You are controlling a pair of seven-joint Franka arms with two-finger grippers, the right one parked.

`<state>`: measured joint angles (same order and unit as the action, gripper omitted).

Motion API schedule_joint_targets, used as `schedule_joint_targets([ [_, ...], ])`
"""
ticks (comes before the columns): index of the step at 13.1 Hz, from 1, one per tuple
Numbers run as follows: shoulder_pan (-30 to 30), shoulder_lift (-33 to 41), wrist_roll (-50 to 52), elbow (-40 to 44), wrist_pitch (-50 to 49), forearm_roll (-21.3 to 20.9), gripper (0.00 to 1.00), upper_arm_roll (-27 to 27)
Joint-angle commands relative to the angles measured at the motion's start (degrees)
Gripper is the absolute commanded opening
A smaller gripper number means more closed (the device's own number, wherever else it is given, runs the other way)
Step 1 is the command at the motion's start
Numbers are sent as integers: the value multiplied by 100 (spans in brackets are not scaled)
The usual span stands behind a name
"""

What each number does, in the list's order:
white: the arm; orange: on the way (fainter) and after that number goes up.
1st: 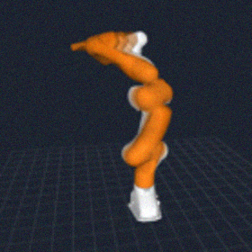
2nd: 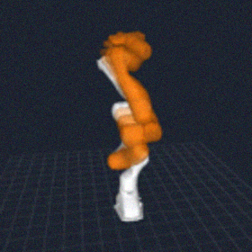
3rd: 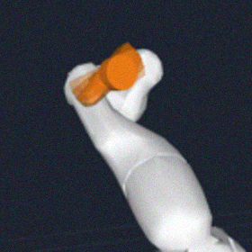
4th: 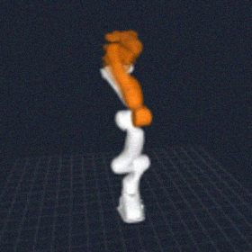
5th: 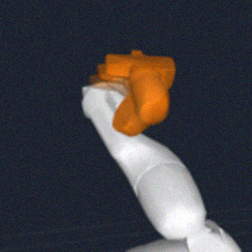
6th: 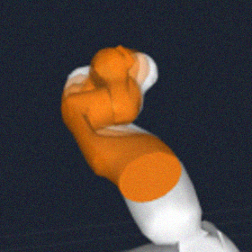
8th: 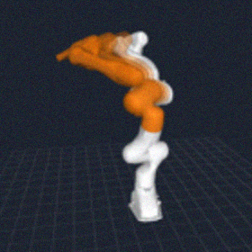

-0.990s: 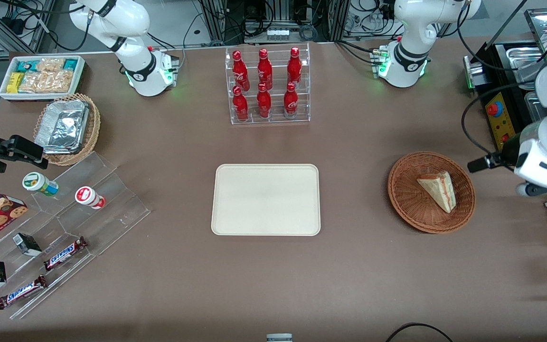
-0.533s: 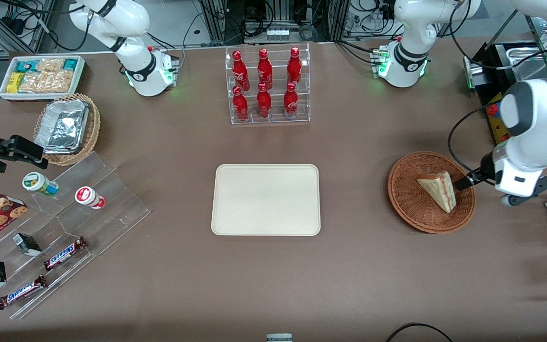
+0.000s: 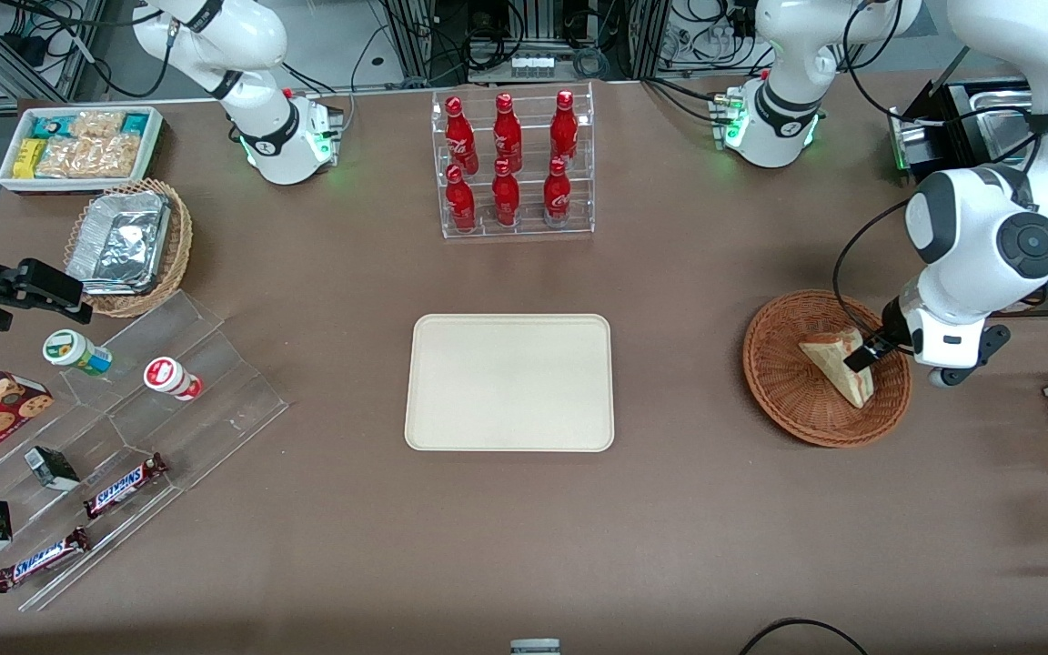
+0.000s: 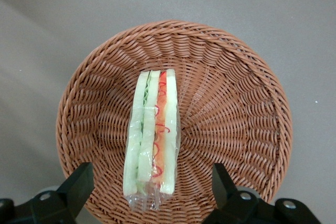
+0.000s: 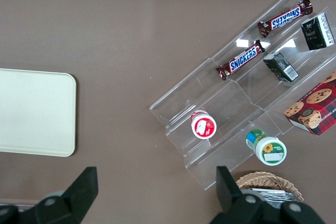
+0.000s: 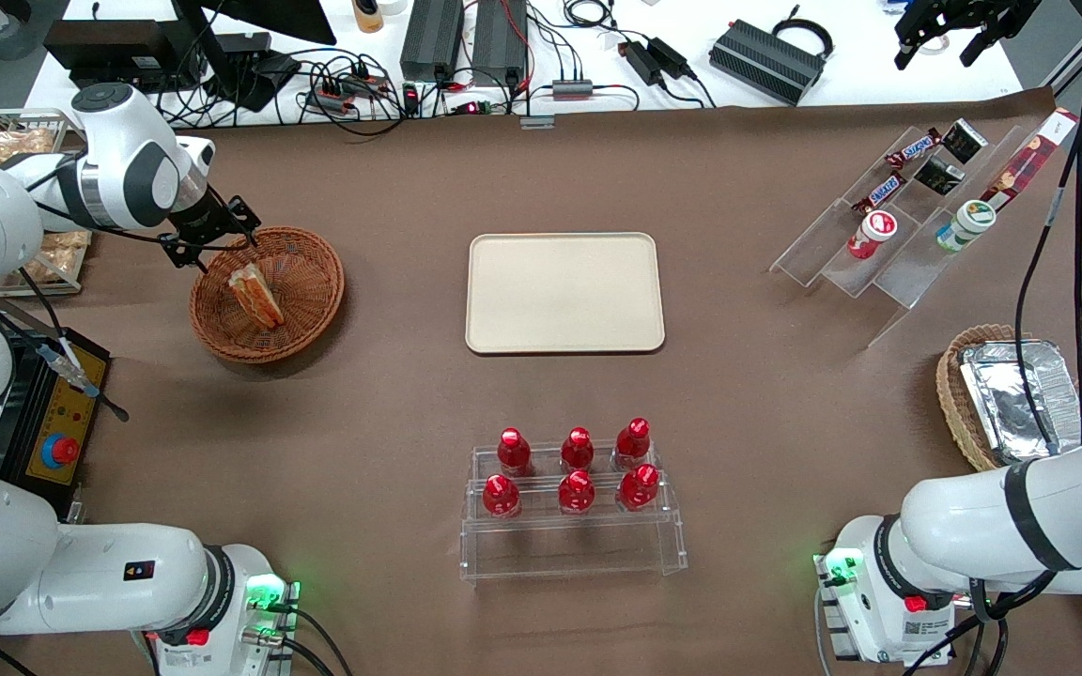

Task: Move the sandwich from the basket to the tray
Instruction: 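Lower the open left gripper onto the sandwich and close on it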

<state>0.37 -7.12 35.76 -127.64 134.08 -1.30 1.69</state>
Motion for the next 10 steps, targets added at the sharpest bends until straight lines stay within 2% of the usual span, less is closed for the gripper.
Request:
schedule_joint_targets([
  [1,-28,-8,168,-225,380,-98,100,-11],
  [7,-46,-299,168,-595,1242,-239,100,-11],
  [10,-46,-386,168,-657,1269,-239,100,-11],
])
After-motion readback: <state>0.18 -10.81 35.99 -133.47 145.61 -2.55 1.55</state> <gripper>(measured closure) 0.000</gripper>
